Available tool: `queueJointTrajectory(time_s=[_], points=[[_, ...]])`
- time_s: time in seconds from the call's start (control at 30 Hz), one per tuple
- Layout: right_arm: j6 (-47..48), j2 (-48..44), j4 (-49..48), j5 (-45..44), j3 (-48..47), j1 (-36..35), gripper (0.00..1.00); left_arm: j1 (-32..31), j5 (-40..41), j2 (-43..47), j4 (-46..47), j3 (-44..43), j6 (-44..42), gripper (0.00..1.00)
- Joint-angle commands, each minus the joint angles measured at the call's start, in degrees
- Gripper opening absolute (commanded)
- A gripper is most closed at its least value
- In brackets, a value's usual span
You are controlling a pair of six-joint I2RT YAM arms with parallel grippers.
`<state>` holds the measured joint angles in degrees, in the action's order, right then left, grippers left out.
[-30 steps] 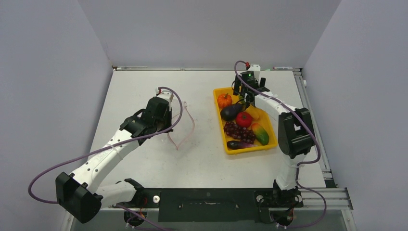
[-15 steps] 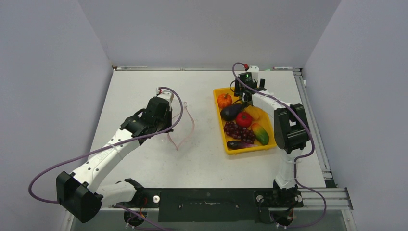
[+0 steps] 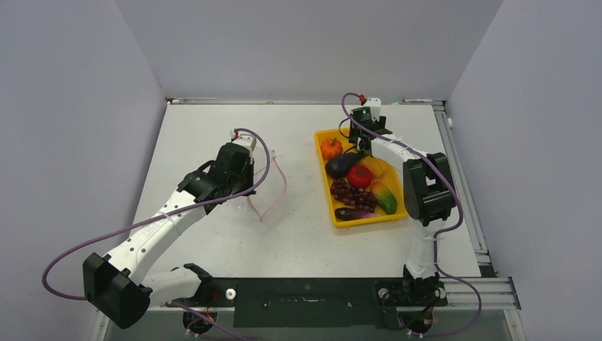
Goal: Place the food in the zip-top bag and seal the zipper
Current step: Pick up the fake vegetable from the bin.
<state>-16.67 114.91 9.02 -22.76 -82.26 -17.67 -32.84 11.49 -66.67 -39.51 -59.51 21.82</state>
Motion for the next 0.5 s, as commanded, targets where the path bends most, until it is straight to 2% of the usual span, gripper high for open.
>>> queueJointTrajectory(time_s=[0.0,0.1,0.2,0.47], points=[[0.1,-1.7,-0.5,-0.1,1.4,0.4,0.48,0.3,-0.5,0.3,2.4,-0.6,-0.5,0.0],[0.4,-3.0,-0.5,-0.1,1.9,0.3,0.31,0.3,-0.4,0.5,2.3,-0.5,-0.5,0.0],[0.5,-4.5,-0.6,0.0,2.5,0.0,0.21,0.3,-0.4,0.7,2.3,-0.5,-0.5,0.0],[1.5,-9.8,-0.8,-1.9,3.6,-1.8,0.16,0.3,0.0,1.5,2.3,-0.4,-0.5,0.0]])
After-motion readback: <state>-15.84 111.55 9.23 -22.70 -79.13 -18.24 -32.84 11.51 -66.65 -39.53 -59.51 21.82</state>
